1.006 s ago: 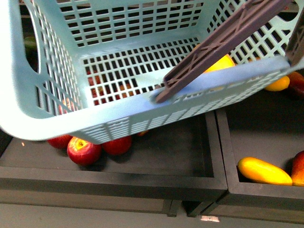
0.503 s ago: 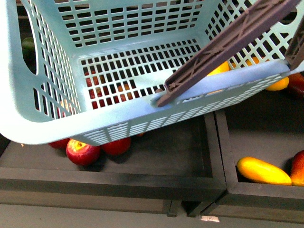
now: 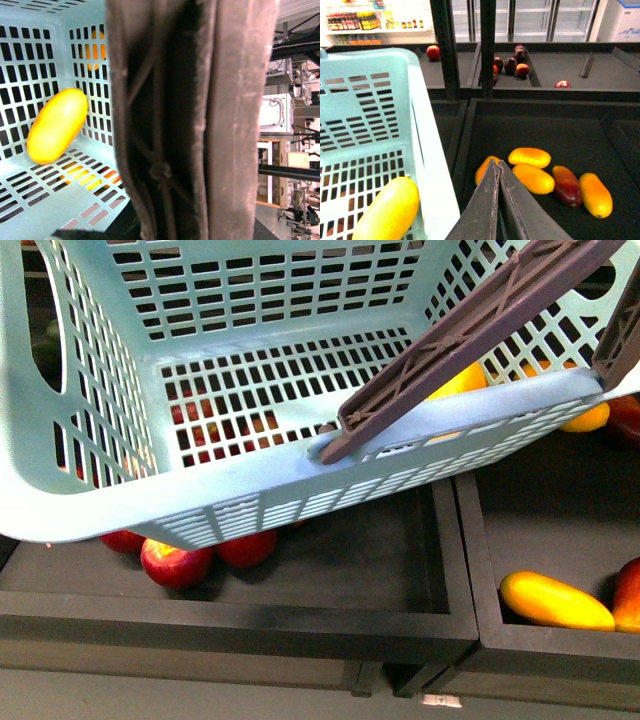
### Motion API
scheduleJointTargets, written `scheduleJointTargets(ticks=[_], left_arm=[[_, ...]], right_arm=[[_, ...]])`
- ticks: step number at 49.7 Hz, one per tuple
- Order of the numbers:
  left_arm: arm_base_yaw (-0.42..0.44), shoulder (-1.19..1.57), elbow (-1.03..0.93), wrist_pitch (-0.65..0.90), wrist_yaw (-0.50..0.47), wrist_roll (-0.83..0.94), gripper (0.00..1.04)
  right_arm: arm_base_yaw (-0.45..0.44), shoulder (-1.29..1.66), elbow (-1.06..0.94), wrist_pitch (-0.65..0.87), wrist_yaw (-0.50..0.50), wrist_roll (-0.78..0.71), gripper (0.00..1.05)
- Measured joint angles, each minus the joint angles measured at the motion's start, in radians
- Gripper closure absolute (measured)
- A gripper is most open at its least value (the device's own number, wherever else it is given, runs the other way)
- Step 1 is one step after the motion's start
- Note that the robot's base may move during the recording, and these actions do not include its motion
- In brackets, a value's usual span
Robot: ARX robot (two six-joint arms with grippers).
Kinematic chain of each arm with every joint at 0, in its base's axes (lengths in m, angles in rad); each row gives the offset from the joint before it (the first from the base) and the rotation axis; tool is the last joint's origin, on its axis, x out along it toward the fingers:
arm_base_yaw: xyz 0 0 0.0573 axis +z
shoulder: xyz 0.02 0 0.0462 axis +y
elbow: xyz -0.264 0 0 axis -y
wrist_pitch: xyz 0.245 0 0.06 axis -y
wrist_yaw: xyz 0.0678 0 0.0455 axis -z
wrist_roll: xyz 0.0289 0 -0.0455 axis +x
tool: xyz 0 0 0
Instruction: Pick mango and avocado into basket
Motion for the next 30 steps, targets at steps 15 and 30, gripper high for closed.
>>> scheduleJointTargets(ticks=[15, 30], left_arm=[[0.001, 0.000, 0.000, 0.000, 0.002, 0.000, 0.90], [0.001, 0.000, 0.000, 0.000, -0.002, 0.001, 0.90]], right_arm=[[0.000, -0.166, -0.133, -0.032, 0.000, 0.001, 1.03], [0.000, -0.303, -0.201, -0.099, 0.000, -0.001, 0.93]])
